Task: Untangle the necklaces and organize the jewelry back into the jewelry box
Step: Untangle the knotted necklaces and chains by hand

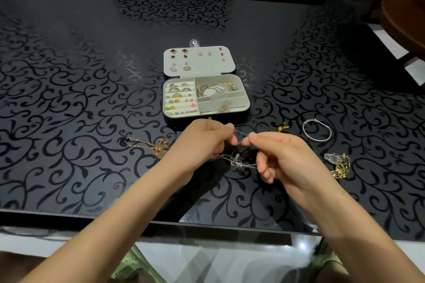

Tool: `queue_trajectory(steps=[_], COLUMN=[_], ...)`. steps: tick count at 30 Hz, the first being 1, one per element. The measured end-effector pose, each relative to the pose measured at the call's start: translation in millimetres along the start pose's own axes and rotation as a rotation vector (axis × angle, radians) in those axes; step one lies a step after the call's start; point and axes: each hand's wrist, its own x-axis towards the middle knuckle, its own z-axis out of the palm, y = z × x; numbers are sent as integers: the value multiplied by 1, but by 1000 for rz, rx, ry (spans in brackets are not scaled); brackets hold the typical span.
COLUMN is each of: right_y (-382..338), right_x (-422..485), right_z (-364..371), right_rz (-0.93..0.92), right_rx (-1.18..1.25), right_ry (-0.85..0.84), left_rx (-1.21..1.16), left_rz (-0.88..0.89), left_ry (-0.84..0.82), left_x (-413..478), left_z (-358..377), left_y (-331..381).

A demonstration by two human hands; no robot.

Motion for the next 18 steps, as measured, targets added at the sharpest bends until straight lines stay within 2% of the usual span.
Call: queue_trajectory(steps=[7,11,18], right_y=[0,0,-2], right_x=[-2,-4,-7], right_z=[-3,-4,-8], right_rz=[14,16,50], right_rx=[-62,-87,-49], right_ry=[-48,-89,-105], left_rx=[136,86,54], left_rz=[-25,-92,-127], left_ry=[-20,-93,-53], left_x=[-4,-3,0], left_z=[2,4,3], left_y=[2,5,2])
